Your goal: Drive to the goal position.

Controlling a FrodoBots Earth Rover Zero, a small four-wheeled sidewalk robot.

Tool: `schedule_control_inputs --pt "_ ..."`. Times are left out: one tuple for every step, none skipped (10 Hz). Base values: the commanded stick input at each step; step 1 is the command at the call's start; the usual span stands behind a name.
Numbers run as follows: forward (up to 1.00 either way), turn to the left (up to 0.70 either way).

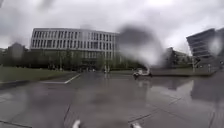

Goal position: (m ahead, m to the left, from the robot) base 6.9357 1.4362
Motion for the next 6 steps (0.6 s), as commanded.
schedule_control_inputs --pt "0.7 0.08" --pt "0.7 0.33" --pt "0.7 0.31" --pt "0.7 0.1" --pt "0.7 0.04" --pt "0.7 0.0"
